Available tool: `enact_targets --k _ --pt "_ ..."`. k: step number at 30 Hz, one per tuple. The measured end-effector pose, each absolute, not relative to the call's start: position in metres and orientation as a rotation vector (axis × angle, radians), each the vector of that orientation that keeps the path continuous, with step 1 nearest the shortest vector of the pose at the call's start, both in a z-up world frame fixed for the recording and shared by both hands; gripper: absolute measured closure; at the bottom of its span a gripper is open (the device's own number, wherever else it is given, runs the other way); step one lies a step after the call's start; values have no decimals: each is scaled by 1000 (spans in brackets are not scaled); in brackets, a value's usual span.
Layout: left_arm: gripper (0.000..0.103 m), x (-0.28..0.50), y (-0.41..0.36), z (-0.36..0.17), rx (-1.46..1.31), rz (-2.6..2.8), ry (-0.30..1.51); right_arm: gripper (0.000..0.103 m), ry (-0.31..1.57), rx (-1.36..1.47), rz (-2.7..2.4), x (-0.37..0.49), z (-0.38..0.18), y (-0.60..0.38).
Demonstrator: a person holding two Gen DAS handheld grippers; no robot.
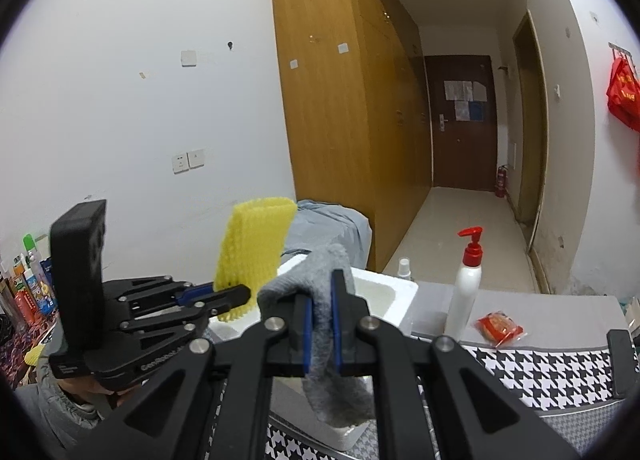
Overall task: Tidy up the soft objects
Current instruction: 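Carry the yellow sponge and grey sock toward the white foam box with both tools, then open the left tool to drop the yellow mesh sponge into the foam box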
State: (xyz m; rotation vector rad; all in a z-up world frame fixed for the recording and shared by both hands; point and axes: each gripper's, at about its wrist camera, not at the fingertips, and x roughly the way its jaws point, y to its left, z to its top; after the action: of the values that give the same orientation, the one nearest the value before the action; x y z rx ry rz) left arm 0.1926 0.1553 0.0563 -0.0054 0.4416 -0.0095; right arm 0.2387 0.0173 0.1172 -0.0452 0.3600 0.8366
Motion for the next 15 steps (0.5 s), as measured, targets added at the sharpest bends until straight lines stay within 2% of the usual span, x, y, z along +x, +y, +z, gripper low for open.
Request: enact_targets --k 13,14,15 --pt "91 226 156 42 -6 -23 514 92 379 -42 805 249 111 13" --pt "87 227 156 41 -6 -25 517 92 379 -41 805 249 111 12" --pt "73 228 155 40 -6 -26 520 92 379 -40 805 249 110 12"
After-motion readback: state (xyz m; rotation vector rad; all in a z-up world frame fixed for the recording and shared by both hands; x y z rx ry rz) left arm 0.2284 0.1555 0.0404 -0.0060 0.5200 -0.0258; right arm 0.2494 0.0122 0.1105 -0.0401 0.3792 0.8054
